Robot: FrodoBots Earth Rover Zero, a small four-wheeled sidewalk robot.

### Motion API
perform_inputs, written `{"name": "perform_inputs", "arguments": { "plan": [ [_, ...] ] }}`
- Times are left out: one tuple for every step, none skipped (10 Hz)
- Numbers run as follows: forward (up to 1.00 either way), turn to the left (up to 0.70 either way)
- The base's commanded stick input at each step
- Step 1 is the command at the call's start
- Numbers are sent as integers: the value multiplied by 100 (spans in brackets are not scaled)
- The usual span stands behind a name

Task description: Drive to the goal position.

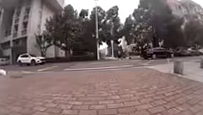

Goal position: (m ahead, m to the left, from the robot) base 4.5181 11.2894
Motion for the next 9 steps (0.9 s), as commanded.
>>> {"name": "perform_inputs", "arguments": {
  "plan": [
    [70, 0],
    [70, 0],
    [70, 0],
    [70, 0],
    [70, 0],
    [70, 0],
    [70, 0],
    [70, 5],
    [70, 13]
  ]
}}
